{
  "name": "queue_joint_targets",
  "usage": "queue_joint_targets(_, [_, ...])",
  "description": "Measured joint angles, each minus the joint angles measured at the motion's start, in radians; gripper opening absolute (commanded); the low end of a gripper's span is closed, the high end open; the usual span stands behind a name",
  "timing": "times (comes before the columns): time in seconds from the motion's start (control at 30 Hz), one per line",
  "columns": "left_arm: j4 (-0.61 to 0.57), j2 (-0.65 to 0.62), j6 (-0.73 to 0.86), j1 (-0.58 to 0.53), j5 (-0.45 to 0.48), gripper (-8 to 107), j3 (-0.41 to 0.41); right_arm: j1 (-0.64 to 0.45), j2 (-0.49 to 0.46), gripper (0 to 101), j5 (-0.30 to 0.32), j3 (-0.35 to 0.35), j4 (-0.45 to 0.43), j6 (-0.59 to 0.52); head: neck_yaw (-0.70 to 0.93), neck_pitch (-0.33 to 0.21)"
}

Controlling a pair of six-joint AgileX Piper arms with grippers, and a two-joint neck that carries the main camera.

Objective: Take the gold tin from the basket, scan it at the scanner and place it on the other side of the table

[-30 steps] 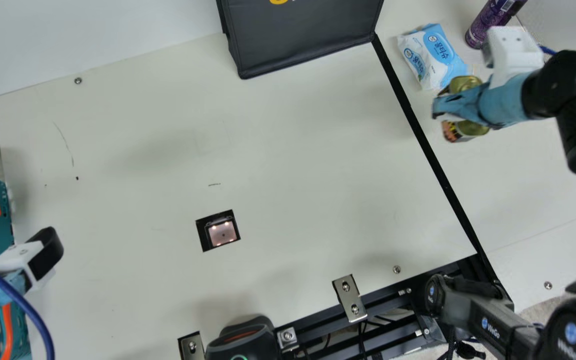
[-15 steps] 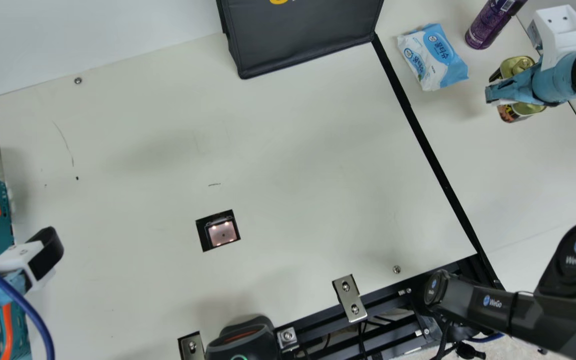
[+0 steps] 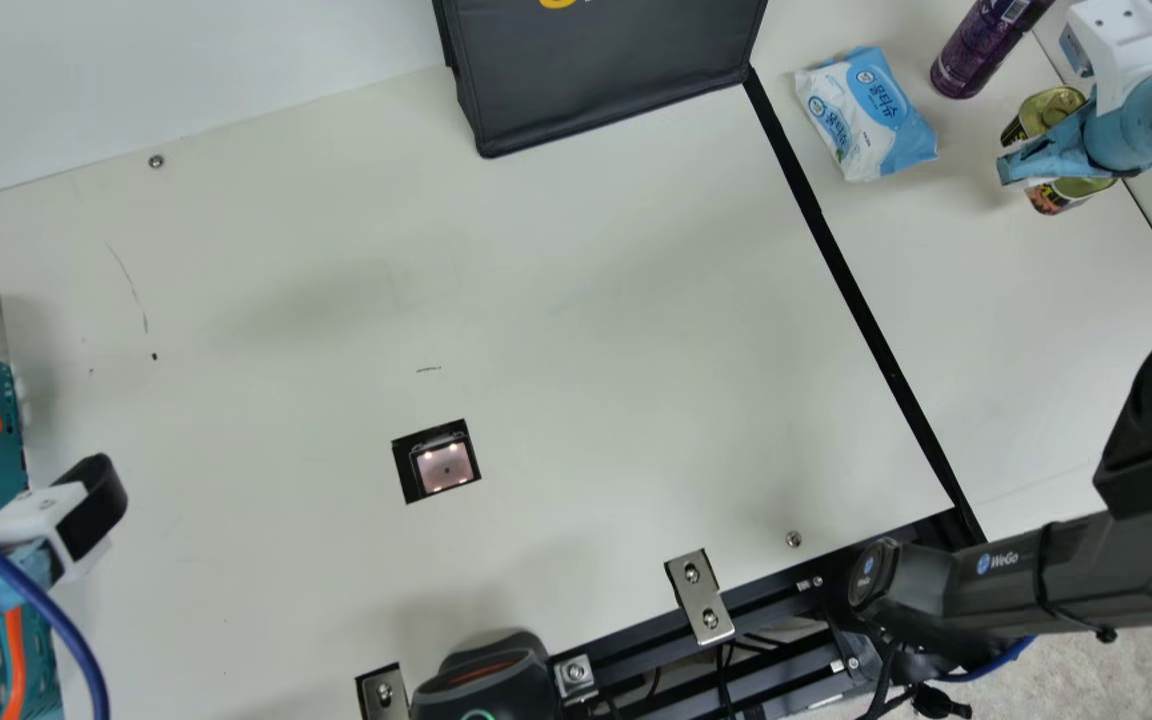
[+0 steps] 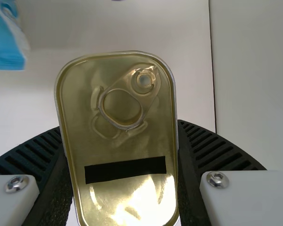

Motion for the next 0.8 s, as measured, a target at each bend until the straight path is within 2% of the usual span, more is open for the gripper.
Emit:
queue_joint_targets(0.47, [0.000,0.000,0.000,0.000,0.000,90,0.000,-0.052,0.109,0,-0.080,-0.014,0.055,-0.118,0.000,0.000])
queue_joint_targets(0.8, [0.000,0.000,0.000,0.000,0.000,90,0.000,-0.067,0.146,33,-0.086,-0.028,0.089,-0.142,0.000,0.000])
